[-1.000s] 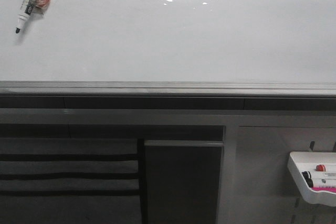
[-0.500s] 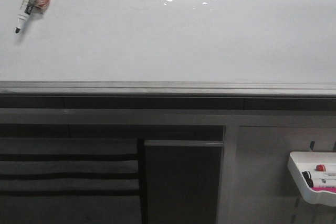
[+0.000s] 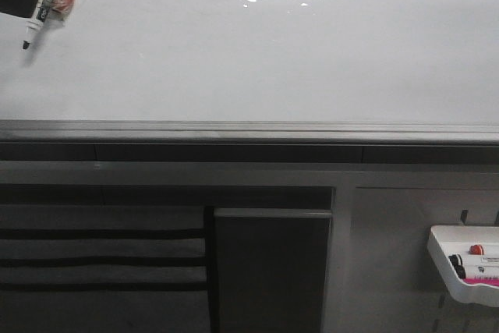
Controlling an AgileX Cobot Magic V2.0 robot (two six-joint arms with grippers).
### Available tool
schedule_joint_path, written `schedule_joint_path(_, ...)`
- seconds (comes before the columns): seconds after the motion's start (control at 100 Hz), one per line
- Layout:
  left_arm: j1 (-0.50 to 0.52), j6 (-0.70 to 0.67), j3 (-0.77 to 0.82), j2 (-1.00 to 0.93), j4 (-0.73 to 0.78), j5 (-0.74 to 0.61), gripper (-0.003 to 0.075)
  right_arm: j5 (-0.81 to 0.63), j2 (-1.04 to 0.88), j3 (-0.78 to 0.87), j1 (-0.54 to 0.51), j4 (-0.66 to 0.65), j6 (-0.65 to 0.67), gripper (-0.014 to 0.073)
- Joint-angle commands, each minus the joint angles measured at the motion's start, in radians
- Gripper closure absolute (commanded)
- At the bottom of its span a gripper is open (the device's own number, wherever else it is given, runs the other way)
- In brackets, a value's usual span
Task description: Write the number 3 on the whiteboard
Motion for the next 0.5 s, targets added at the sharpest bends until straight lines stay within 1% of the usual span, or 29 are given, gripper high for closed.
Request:
schedule_joint_path(0.0, 0.001, 0.003, -0.064, 0.048, 0.004, -0.092, 0.0283, -0.066, 0.012, -0.026, -0.003, 0.01, -0.011, 0.0218)
schedule_joint_path(0.12, 0.035, 0.001, -0.12, 0.129, -0.007, -0.092, 0.0283, -0.066, 0.012, -0.026, -0.003, 0.01, -0.011, 0.0218)
schedule_joint_path(0.4, 0.041, 0.001, -0.181, 0.231, 0.009, -0.118, 0.0284, -0.066, 0.012, -0.026, -0.003, 0.01, -0.011, 0.0218)
schedule_joint_path(0.46, 0.041, 0.001, -0.184, 0.241, 0.011, -0.122, 0.031, -0.066, 0.012, -0.026, -0.003, 0.01, -0.011, 0.0218)
schedule_joint_path(0.49, 0.041, 0.001, -0.184, 0.243, 0.011, -0.133, 0.034, -0.066, 0.012, -0.026, -0.003, 0.01, -0.011, 0.0218)
